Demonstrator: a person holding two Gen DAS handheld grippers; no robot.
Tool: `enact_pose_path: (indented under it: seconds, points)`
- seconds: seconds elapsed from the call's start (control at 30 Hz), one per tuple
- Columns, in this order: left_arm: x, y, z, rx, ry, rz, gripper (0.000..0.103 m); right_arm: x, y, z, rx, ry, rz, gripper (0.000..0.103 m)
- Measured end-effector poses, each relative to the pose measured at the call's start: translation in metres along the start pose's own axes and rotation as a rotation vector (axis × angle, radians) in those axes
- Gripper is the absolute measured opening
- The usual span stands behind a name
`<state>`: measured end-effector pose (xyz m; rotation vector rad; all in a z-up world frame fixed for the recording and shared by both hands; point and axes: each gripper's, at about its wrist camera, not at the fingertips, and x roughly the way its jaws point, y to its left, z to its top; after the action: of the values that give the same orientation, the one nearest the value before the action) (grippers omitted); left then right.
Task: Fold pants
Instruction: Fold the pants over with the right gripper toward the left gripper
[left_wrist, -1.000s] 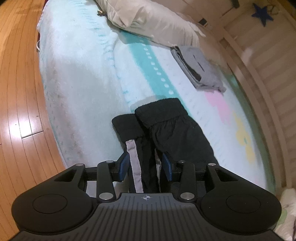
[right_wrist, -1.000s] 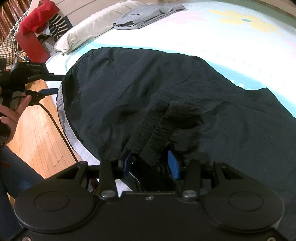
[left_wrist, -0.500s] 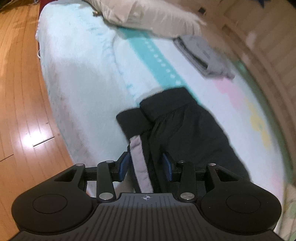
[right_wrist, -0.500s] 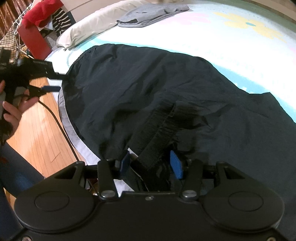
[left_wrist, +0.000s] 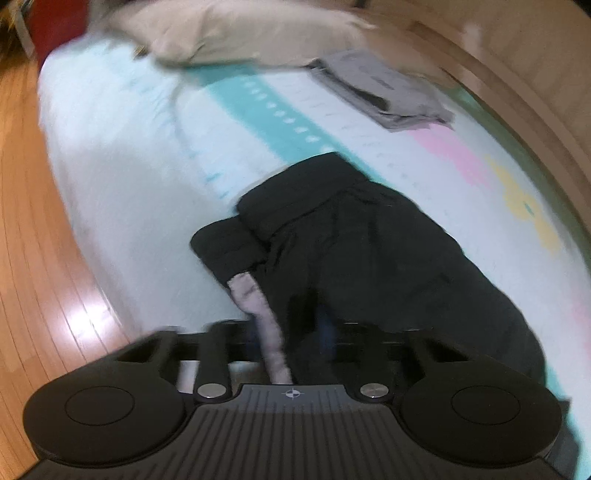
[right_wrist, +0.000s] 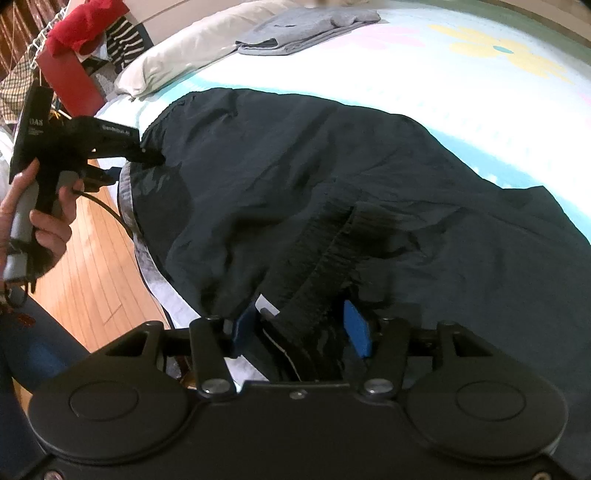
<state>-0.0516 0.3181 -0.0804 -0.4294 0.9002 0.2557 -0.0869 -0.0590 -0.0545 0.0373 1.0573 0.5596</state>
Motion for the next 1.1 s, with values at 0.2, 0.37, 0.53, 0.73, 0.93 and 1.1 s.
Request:
enact_pose_path:
  seconds: [0.2,0.37,0.53,0.73,0.93,1.1]
  points:
    - [-0.046,-0.04,-0.009,0.183,-0.14,-0.014,0.006,-0.012,-0.013,0.002,0.057,-0.031,0.013,0.059]
    - [-0.09,-0.075,-0.019,0.295,-0.215,-0.169,0.006,-0.032,-0.031,0.002,0.106,-0.074,-0.018,0.059]
    - [-0.117,-0.128,-0.049,0.454,-0.246,-0.332,0.006,-0.052,-0.058,-0.004,0.201,-0.115,-0.046,0.059]
    - [-0.125,-0.194,-0.114,0.75,-0.181,-0.512,0.011,-0.072,-0.089,-0.015,0.308,-0.148,-0.116,0.059]
    - [-0.119,-0.213,-0.153,0.874,-0.077,-0.589,0.012,-0.081,-0.12,-0.023,0.419,-0.142,-0.215,0.059]
    - [-0.116,-0.202,-0.132,0.777,-0.096,-0.585,0.021,-0.09,-0.137,-0.027,0.544,-0.229,-0.175,0.061]
